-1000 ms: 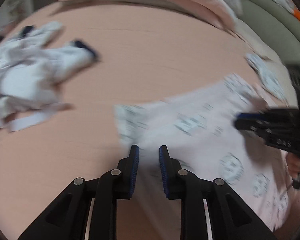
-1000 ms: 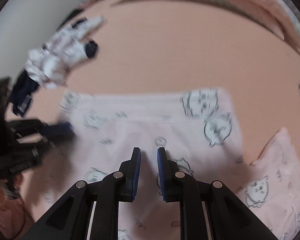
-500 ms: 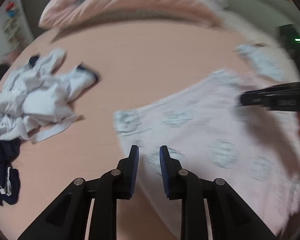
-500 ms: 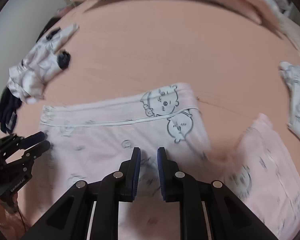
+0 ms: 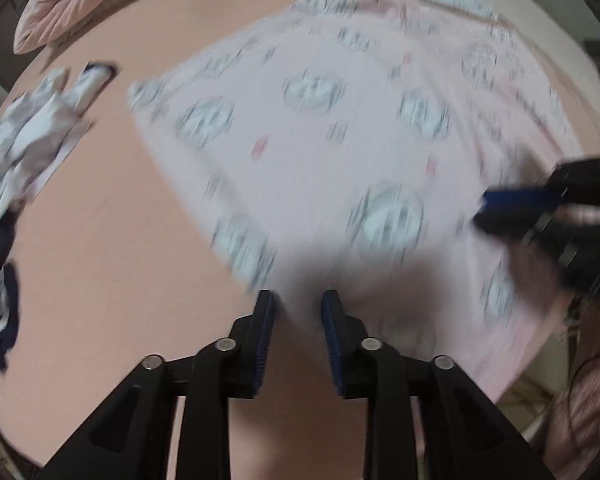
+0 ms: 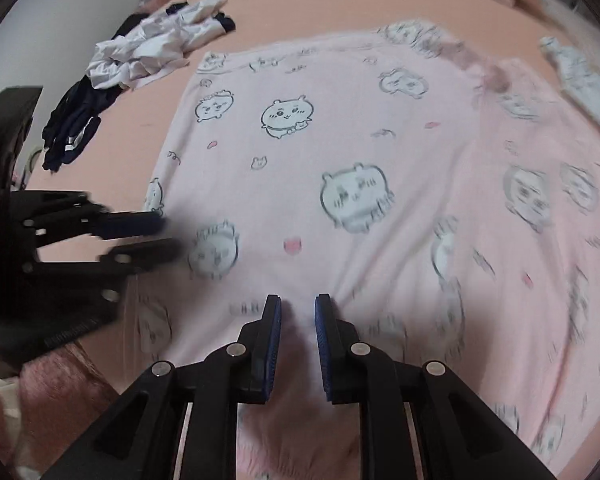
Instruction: Fold clothes
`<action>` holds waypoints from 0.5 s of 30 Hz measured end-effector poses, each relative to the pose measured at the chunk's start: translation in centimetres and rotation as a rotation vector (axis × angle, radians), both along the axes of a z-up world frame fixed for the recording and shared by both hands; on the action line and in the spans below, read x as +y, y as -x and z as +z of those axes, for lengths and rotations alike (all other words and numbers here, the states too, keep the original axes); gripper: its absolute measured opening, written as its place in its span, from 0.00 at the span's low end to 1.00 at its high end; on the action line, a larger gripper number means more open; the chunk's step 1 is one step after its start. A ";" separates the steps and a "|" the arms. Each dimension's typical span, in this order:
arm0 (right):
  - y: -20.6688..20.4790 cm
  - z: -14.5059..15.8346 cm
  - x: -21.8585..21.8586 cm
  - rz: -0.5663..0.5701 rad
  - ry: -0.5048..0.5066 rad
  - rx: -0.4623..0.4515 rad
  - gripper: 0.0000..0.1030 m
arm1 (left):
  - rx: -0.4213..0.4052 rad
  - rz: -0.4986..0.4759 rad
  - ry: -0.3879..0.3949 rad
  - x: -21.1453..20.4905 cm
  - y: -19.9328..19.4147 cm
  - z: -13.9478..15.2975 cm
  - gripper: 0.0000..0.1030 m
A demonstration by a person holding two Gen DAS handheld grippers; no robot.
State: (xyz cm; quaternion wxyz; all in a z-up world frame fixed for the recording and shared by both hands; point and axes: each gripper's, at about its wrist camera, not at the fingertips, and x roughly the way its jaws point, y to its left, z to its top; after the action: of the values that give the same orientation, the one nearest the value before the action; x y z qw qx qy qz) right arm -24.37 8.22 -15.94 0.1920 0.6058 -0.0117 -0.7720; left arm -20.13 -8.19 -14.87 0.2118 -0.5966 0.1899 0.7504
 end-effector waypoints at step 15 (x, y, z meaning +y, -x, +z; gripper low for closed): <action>-6.3 1.4 -1.5 0.062 -0.037 0.047 0.16 | -0.023 0.072 -0.077 -1.4 -5.2 0.2 0.30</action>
State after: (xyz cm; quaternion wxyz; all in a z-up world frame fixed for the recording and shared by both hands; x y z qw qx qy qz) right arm -18.09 6.69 -14.57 0.2049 0.5911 0.0257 -0.7797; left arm -14.97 -9.60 -14.63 0.2096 -0.6031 0.1369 0.7574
